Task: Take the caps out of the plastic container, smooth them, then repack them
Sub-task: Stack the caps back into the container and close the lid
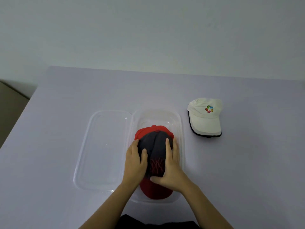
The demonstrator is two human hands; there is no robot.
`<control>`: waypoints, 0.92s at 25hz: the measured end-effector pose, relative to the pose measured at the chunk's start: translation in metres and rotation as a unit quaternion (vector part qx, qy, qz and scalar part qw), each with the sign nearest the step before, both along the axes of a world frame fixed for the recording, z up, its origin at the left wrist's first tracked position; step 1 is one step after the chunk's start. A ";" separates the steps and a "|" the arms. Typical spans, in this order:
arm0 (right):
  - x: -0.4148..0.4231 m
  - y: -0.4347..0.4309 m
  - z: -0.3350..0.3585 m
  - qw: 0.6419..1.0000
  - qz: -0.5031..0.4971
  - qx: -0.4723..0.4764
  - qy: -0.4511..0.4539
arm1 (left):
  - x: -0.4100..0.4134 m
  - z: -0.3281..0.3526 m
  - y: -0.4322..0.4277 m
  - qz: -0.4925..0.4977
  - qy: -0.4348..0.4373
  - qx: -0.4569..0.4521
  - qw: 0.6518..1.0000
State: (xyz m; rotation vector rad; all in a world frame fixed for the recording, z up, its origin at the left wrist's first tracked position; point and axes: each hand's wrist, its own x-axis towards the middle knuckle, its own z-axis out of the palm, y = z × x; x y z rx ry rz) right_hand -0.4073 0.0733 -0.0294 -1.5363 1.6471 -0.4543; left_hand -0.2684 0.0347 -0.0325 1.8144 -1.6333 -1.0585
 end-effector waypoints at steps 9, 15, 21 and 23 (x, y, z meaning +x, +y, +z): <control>0.008 0.005 -0.006 0.997 -0.018 -0.004 0.081 | 0.000 -0.003 -0.009 -0.043 -0.009 -0.066 0.997; 0.014 0.008 -0.007 0.995 -0.024 0.030 0.089 | -0.002 -0.016 0.005 -0.119 -0.023 -0.052 0.991; 0.008 0.010 0.007 0.994 -0.015 0.000 0.107 | -0.005 0.004 0.001 -0.103 -0.011 -0.020 0.994; -0.003 0.009 0.018 0.994 -0.035 -0.046 0.089 | -0.009 0.022 -0.008 -0.093 -0.004 -0.047 0.994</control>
